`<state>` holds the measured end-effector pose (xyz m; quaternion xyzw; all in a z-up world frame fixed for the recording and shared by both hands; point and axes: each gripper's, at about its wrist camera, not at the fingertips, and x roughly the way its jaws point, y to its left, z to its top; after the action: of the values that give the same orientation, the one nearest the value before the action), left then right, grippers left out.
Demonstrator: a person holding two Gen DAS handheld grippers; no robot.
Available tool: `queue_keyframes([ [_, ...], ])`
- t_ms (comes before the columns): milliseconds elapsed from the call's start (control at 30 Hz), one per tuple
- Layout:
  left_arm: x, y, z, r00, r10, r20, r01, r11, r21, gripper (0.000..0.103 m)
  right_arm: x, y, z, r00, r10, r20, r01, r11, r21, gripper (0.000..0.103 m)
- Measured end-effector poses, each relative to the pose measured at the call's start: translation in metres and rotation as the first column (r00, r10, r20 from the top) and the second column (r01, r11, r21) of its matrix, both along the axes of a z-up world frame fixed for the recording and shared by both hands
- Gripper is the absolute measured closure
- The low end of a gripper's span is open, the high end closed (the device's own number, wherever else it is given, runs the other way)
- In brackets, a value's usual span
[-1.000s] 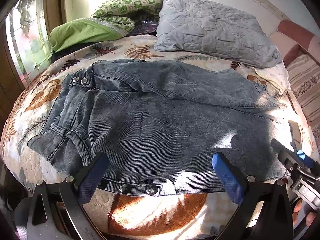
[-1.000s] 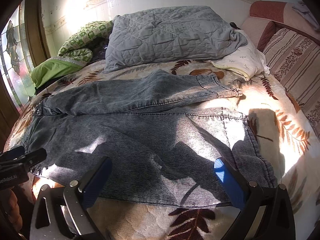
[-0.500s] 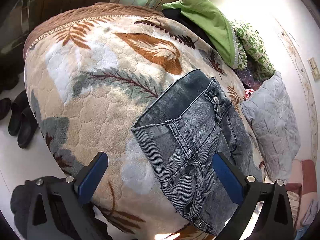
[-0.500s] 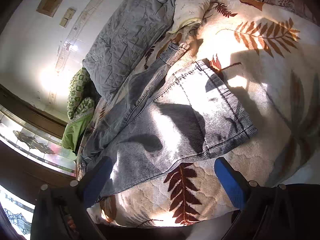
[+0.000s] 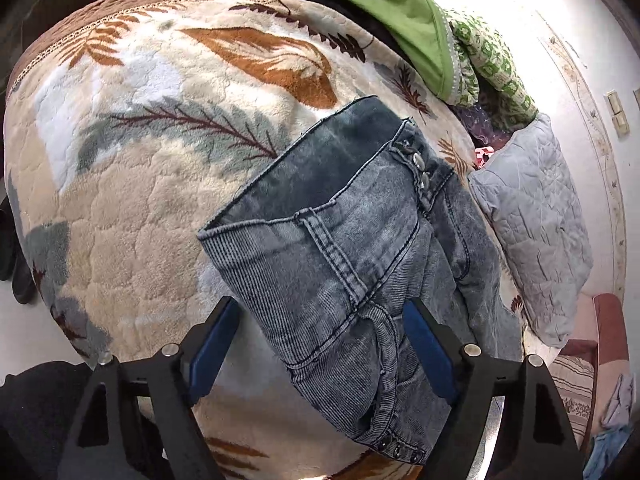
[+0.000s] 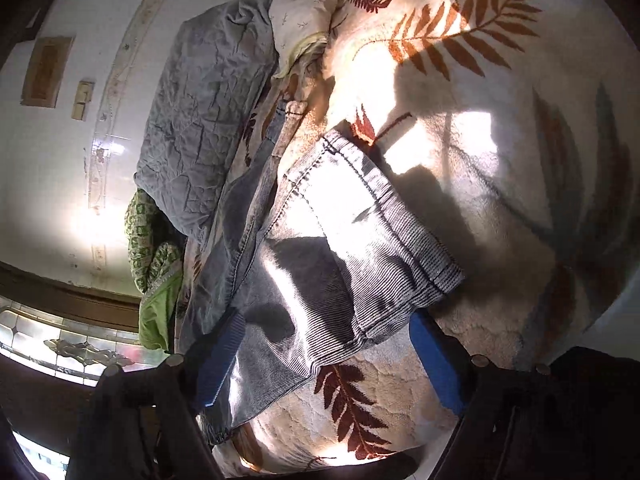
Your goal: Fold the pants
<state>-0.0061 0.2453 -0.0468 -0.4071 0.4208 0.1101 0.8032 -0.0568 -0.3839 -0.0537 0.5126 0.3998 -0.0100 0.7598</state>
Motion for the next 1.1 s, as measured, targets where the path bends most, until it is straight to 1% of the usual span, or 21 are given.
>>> queue_keyframes([
  [100, 0.001, -0.006, 0.001, 1.000, -0.019, -0.003, 0.019, 0.999, 0.048, 0.019, 0.005, -0.009, -0.010, 0.999, -0.040, -0.032, 0.040, 0.999, 0.023, 0.039],
  [133, 0.003, -0.009, 0.001, 0.999, -0.031, -0.008, 0.032, 0.997, 0.067, 0.014, 0.007, -0.009, -0.010, 0.998, -0.041, -0.046, 0.041, 0.999, 0.009, 0.045],
  [200, 0.008, -0.020, 0.001, 0.992, -0.129, 0.009, 0.127, 0.987, 0.096, 0.000, 0.011, -0.008, -0.008, 0.998, -0.027, -0.063, 0.025, 0.999, -0.032, 0.048],
  [233, 0.010, -0.024, 0.001, 0.988, -0.157, -0.010, 0.157, 0.980, 0.119, 0.000, 0.011, -0.007, -0.006, 0.997, -0.025, -0.067, 0.022, 0.998, -0.050, 0.049],
  [267, 0.011, -0.029, 0.003, 0.984, -0.179, -0.024, 0.180, 0.973, 0.146, 0.000, 0.010, -0.006, -0.005, 0.997, -0.025, -0.077, 0.021, 0.998, -0.059, 0.049],
  [333, 0.010, -0.028, 0.004, 0.984, -0.177, -0.026, 0.179, 0.973, 0.143, 0.000, 0.008, -0.005, -0.006, 0.994, -0.028, -0.108, 0.022, 0.998, -0.056, 0.048],
  [367, 0.009, -0.024, 0.004, 0.987, -0.159, -0.013, 0.159, 0.980, 0.121, 0.000, 0.006, -0.005, -0.006, 0.992, -0.040, -0.122, 0.035, 0.998, -0.048, 0.047],
  [467, 0.002, -0.011, 0.004, 0.995, -0.092, 0.023, 0.091, 0.995, 0.044, 0.003, -0.002, -0.011, -0.008, 0.991, -0.077, -0.105, 0.077, 0.997, -0.009, 0.035],
  [500, 0.001, -0.008, 0.003, 0.997, -0.077, 0.021, 0.076, 0.996, 0.035, 0.006, -0.003, -0.014, -0.008, 0.989, -0.095, -0.112, 0.095, 0.995, -0.005, 0.035],
  [567, 0.000, -0.007, 0.004, 0.998, -0.069, 0.009, 0.069, 0.996, 0.052, 0.013, -0.003, -0.019, -0.012, 0.984, -0.129, -0.124, 0.133, 0.991, 0.025, 0.035],
  [600, 0.000, -0.008, 0.004, 0.998, -0.067, -0.001, 0.067, 0.995, 0.069, 0.022, -0.001, -0.020, -0.013, 0.983, -0.132, -0.130, 0.137, 0.990, 0.030, 0.035],
  [633, 0.000, -0.007, 0.005, 0.998, -0.064, -0.015, 0.065, 0.994, 0.088, 0.039, 0.003, -0.021, -0.013, 0.983, -0.129, -0.130, 0.133, 0.991, 0.024, 0.035],
  [667, 0.001, -0.006, 0.006, 0.998, -0.061, -0.028, 0.063, 0.992, 0.108, 0.053, 0.007, -0.021, -0.013, 0.984, -0.124, -0.130, 0.126, 0.992, 0.011, 0.035],
  [700, 0.001, -0.005, 0.006, 0.997, -0.056, -0.049, 0.062, 0.990, 0.127, 0.083, 0.009, -0.022, -0.012, 0.984, -0.123, -0.128, 0.124, 0.992, -0.002, 0.046],
  [733, 0.005, -0.004, 0.006, 0.997, -0.053, -0.064, 0.061, 0.989, 0.133, 0.089, 0.012, -0.022, -0.008, 0.985, -0.119, -0.128, 0.115, 0.993, -0.037, 0.087],
  [767, 0.005, -0.002, 0.006, 0.997, -0.054, -0.062, 0.061, 0.990, 0.131, 0.090, 0.015, -0.021, -0.003, 0.987, -0.105, -0.124, 0.096, 0.993, -0.074, 0.092],
  [833, 0.004, -0.001, 0.016, 0.998, -0.053, -0.043, 0.060, 0.982, 0.177, 0.092, 0.020, -0.016, 0.009, 0.990, -0.075, -0.121, 0.054, 0.984, -0.167, 0.092],
  [900, -0.004, -0.004, 0.038, 0.999, -0.037, 0.015, 0.032, 0.969, 0.244, 0.093, 0.021, -0.009, 0.028, 0.994, -0.056, -0.095, 0.030, 0.965, -0.260, 0.092],
  [1000, -0.019, -0.009, 0.067, 0.995, -0.031, 0.096, 0.002, 0.957, 0.290, 0.093, 0.018, 0.000, 0.057, 0.999, -0.041, -0.033, 0.026, 0.927, -0.374, 0.092],
  [1033, -0.023, -0.011, 0.070, 0.994, -0.038, 0.099, 0.008, 0.956, 0.292, 0.093, 0.018, 0.002, 0.063, 0.999, -0.036, -0.022, 0.024, 0.912, -0.409, 0.092],
  [1100, -0.025, -0.015, 0.062, 0.997, -0.057, 0.057, 0.038, 0.956, 0.292, 0.093, 0.018, 0.001, 0.063, 0.999, -0.043, -0.029, 0.024, 0.888, -0.459, 0.091],
])
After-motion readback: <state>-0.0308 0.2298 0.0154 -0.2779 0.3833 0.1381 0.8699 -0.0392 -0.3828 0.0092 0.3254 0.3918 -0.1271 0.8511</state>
